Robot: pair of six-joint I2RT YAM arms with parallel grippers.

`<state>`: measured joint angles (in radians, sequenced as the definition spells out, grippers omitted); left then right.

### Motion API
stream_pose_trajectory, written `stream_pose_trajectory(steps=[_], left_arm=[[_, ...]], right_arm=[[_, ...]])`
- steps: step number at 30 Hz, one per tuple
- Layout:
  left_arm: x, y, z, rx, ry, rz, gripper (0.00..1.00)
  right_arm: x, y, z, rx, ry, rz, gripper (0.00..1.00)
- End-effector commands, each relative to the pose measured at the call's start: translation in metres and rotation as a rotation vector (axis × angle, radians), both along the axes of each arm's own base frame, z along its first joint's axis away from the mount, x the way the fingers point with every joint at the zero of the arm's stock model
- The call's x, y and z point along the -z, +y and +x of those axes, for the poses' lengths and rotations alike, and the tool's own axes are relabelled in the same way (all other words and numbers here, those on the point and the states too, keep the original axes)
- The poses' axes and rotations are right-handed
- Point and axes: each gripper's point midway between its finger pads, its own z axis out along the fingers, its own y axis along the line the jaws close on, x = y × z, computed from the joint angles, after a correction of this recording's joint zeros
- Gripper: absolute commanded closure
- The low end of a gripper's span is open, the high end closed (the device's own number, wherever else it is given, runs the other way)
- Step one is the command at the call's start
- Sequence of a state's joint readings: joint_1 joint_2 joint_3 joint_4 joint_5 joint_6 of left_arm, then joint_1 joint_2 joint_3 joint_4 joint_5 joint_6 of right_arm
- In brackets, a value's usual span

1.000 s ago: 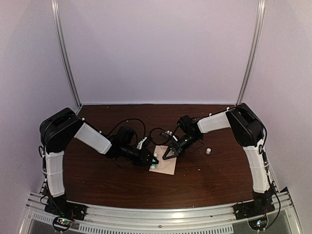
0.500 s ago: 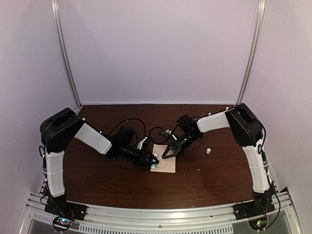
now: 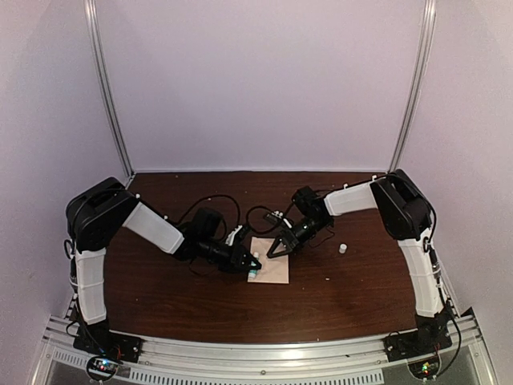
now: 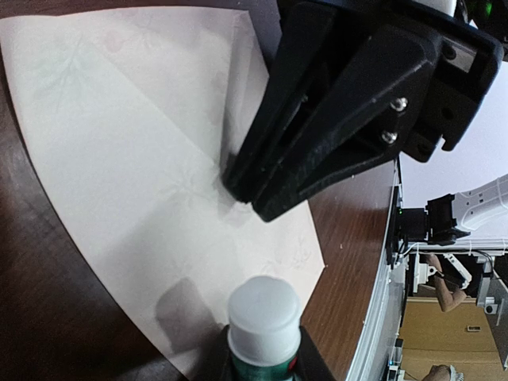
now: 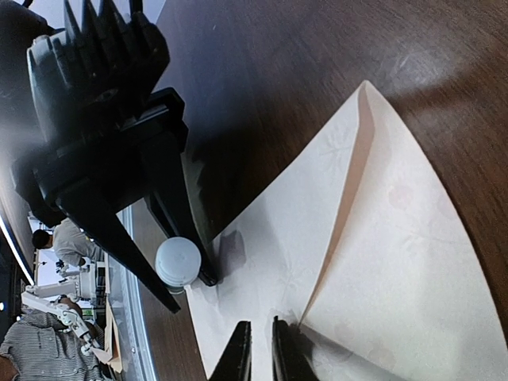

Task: Place the letter into the envelope and seal it
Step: Press the envelope flap on the envelope.

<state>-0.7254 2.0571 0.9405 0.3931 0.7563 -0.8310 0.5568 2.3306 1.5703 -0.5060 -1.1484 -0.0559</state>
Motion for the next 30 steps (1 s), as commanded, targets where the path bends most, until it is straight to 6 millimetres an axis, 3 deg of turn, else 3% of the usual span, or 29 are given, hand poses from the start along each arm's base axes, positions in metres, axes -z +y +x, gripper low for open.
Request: stream_pose_trajectory(steps=[1, 12, 15, 20, 25, 30], left_arm=[[0.031, 0.014, -0.005, -0.019, 0.056, 0.088, 1.0], [0.022, 0.01, 0.004, -0.022, 0.024, 0.088, 1.0], [-0.001, 0.002, 0.015, -0.023, -0.034, 0.062, 1.0], [-0.074, -0.014, 0.035, -0.025, -0.191, -0.055, 1.0], [-0.14, -0.024, 0.043, -0.004, -0.314, -0.143, 1.0], [-0.183, -0.024, 0.051, 0.004, -0.448, -0.157, 1.0]], right_arm=[[0.03, -0.016, 0.019, 0.055, -0.038, -0.106, 0.89], [0.024, -0.015, 0.019, 0.048, -0.049, -0.099, 0.89], [0.005, -0.013, 0.021, 0.034, -0.078, -0.068, 0.89], [-0.086, -0.015, 0.035, 0.018, -0.213, 0.057, 0.88], [-0.183, -0.049, 0.054, 0.068, -0.454, 0.109, 0.86], [-0.232, -0.085, 0.054, 0.119, -0.692, 0.033, 0.79]])
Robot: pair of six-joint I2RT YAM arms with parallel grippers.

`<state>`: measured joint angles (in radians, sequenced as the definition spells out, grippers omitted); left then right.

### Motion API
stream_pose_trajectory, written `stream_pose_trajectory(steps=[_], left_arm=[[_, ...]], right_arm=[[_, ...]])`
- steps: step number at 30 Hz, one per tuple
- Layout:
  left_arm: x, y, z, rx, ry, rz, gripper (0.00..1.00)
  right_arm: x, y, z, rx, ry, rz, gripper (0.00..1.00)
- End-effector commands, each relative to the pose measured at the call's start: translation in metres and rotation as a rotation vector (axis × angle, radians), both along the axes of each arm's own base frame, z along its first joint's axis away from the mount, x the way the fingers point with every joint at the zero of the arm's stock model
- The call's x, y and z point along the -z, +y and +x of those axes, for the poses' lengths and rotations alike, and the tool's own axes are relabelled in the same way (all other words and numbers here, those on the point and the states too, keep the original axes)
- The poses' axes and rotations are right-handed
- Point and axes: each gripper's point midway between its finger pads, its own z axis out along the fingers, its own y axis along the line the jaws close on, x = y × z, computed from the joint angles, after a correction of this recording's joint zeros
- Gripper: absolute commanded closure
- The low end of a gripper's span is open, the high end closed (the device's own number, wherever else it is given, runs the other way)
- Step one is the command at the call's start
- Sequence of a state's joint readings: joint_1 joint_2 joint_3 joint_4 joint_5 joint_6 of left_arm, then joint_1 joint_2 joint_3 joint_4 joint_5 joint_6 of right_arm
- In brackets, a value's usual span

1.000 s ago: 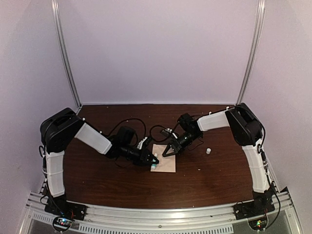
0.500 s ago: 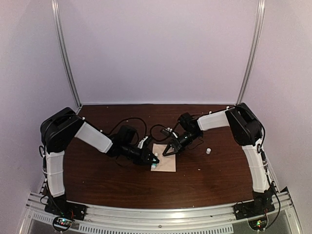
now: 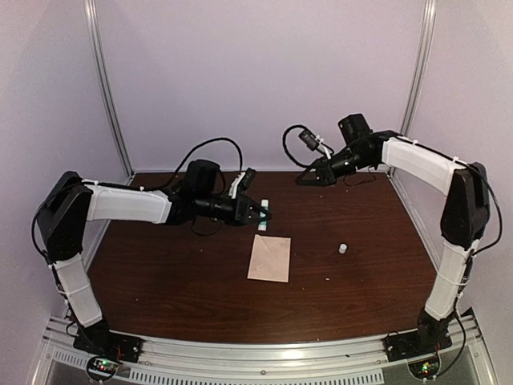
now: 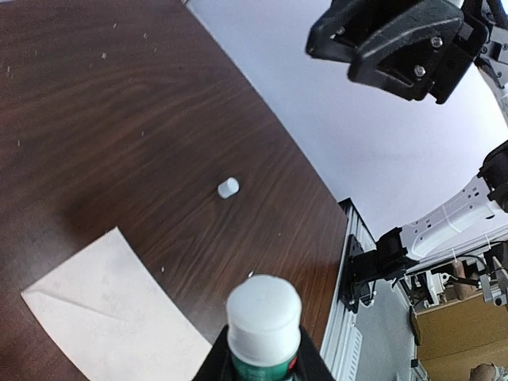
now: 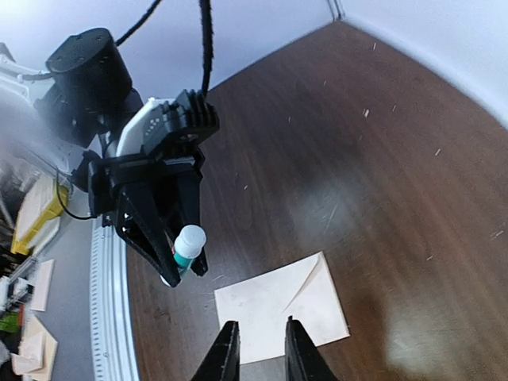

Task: Place the letter into the envelope and seal it
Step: Press the envelope flap on the envelope, then screw the solid glue into position.

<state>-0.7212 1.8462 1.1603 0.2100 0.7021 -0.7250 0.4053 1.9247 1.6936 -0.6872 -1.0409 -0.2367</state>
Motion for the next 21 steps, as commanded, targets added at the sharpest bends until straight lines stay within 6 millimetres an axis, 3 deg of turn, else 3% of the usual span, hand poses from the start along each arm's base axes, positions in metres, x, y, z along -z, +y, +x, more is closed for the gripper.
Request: stream_pose_trajectory(steps=[1, 3, 6, 8, 9, 10, 15, 18, 21], left_arm=[[-0.048, 0.001, 0.011, -0.002, -0.181, -0.02, 1.0], [-0.072, 0.003, 0.016, -0.019, -0.273, -0.031, 1.0], [-0.113, 0.006, 0.024, -0.062, -0.407, -0.073, 1.0], [-0.137, 0.008, 0.027, -0.095, -0.475, -0.122, 1.0], [-0.148, 0.009, 0.027, -0.107, -0.504, -0.158, 1.0], [-0.163, 0.01, 0.026, -0.122, -0.539, -0.21, 1.0], [-0.196, 0.018, 0.018, -0.173, -0.582, -0.415, 1.0], [-0.204, 0.02, 0.014, -0.177, -0.563, -0.498, 1.0], [-0.208, 0.019, 0.01, -0.16, -0.548, -0.551, 1.0]], right_arm=[[-0.044, -0.029, -0.005, 0.062, -0.225, -0.088, 0.75], [-0.066, -0.041, -0.001, 0.129, -0.325, -0.112, 0.68], [-0.107, -0.059, 0.004, 0.262, -0.483, -0.117, 0.47], [-0.124, -0.069, 0.008, 0.366, -0.523, -0.071, 0.04], [-0.127, -0.075, 0.013, 0.43, -0.49, -0.042, 0.01], [-0.123, -0.072, 0.011, 0.411, -0.44, -0.008, 0.0], [-0.11, -0.03, -0.045, 0.013, -0.184, 0.236, 0.04], [-0.107, -0.01, -0.07, -0.1, -0.197, 0.275, 0.16], [-0.105, 0.008, -0.08, -0.136, -0.199, 0.268, 0.22]])
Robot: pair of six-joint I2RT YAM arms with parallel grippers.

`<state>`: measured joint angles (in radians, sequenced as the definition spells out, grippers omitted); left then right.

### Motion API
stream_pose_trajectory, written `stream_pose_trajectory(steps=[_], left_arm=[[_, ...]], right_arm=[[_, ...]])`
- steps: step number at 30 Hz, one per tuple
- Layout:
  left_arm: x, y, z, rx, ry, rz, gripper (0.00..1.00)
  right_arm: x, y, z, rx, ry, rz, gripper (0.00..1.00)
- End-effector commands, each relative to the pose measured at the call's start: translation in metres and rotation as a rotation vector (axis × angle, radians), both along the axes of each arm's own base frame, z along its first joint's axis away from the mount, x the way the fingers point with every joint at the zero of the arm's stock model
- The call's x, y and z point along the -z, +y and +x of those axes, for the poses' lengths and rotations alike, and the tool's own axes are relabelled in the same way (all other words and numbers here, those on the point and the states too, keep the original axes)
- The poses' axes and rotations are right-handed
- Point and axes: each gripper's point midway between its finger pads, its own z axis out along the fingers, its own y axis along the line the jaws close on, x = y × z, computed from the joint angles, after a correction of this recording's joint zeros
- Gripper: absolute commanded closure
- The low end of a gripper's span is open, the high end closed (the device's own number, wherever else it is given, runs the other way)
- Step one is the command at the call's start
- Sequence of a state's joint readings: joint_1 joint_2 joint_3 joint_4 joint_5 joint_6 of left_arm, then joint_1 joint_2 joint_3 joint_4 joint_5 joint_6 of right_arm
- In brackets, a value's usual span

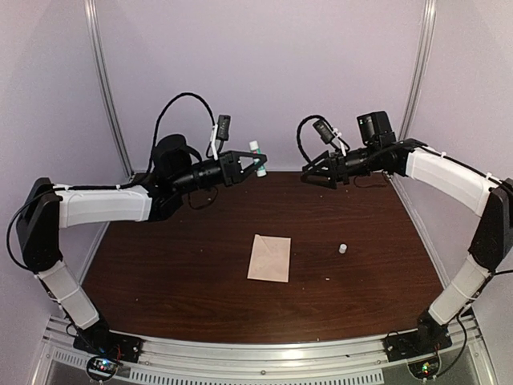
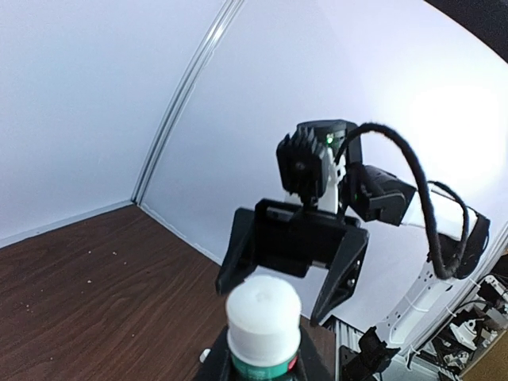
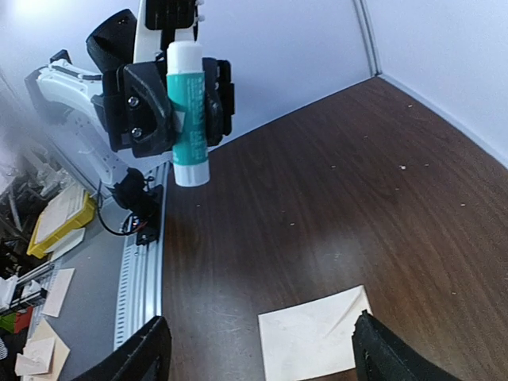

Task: Place the letter into the envelope and seal it
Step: Screw the solid glue into position.

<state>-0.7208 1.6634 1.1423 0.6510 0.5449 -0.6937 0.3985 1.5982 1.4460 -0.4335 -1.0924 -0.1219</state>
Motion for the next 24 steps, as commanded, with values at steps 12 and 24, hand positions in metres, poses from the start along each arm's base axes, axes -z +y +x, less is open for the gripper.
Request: stream_pose_trajectory(steps=[12, 24], left_arm=[[-0.036, -0.013, -0.032, 0.22, -0.035, -0.227, 1.0], [-0.027, -0.015, -0.03, 0.215, -0.013, -0.217, 1.0]], right_arm=[[-0.028, 0.073, -0.046, -0.291, 0.05, 0.123, 0.33], [-0.023, 0.085, -0.041, -0.299, 0.126, 0.137, 0.56]])
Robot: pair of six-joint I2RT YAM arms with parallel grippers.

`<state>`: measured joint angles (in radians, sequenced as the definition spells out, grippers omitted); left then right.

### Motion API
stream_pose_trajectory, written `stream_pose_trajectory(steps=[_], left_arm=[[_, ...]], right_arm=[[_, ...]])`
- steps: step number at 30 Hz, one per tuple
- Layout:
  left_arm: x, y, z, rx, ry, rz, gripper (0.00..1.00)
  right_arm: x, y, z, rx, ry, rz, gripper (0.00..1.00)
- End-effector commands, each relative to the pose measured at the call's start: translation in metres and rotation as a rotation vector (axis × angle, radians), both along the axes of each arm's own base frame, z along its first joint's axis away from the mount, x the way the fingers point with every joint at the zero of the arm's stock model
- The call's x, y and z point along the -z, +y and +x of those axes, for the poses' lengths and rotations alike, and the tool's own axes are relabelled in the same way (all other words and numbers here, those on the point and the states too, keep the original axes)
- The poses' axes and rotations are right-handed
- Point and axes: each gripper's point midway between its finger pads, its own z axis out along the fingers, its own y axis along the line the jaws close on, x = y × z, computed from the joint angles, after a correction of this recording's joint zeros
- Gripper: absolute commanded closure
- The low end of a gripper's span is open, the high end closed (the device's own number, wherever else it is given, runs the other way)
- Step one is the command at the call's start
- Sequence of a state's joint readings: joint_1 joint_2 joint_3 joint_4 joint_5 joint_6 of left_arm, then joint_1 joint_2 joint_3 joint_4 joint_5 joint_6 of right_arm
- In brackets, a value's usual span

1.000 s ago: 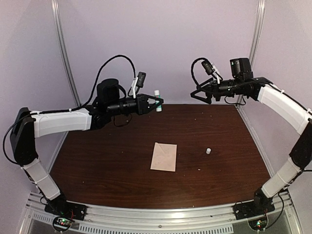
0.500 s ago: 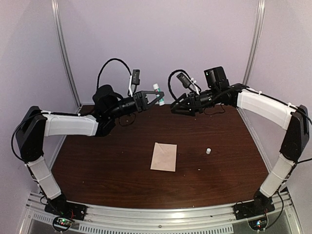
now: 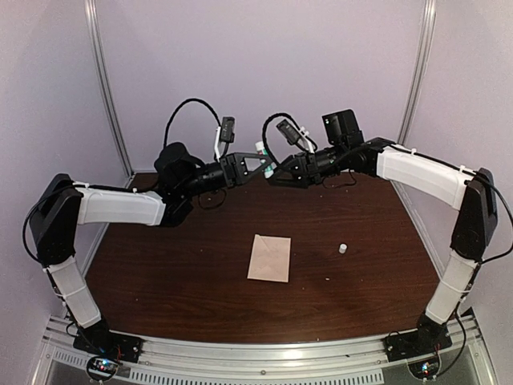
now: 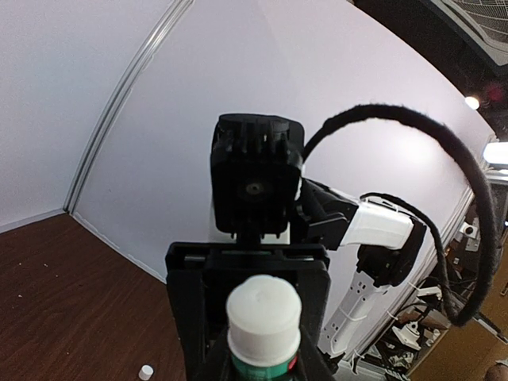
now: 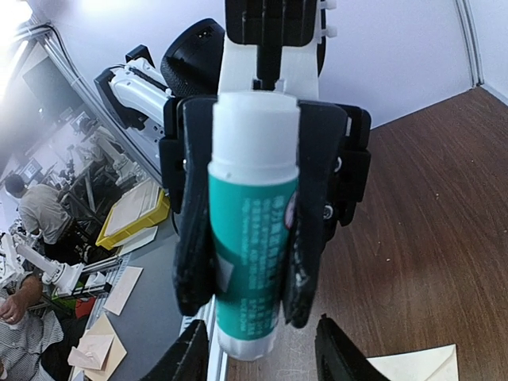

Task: Place the letter into the envelope and seal it
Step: Screw the solid glue into position.

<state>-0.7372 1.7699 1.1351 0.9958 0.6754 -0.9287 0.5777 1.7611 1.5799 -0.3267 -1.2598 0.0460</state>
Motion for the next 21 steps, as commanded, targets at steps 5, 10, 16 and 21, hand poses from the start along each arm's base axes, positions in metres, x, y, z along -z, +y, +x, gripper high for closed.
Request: stream_pose_trajectory(steps=[5, 10, 16, 21], left_arm=[[-0.011, -0.001, -0.005, 0.021, -0.039, -0.039, 1.0], [-0.005, -0.003, 0.0, 0.004, -0.022, -0.024, 1.0], [0.017, -0.008, 0.038, -0.252, 0.047, 0.084, 1.0], [0.047, 0.002, 0.072, -0.748, 0.126, 0.241, 1.0]], right_arm=[[-0.012, 0.004, 0.001, -0.021, 0.004, 0.037, 0.65], [-0.009, 0.005, 0.006, 0.003, 0.024, 0.023, 0.79], [0.024, -0.009, 0.066, 0.394, -0.188, -0.282, 0.99], [0.027, -0.06, 0.129, 0.863, -0.532, -0.614, 1.0]])
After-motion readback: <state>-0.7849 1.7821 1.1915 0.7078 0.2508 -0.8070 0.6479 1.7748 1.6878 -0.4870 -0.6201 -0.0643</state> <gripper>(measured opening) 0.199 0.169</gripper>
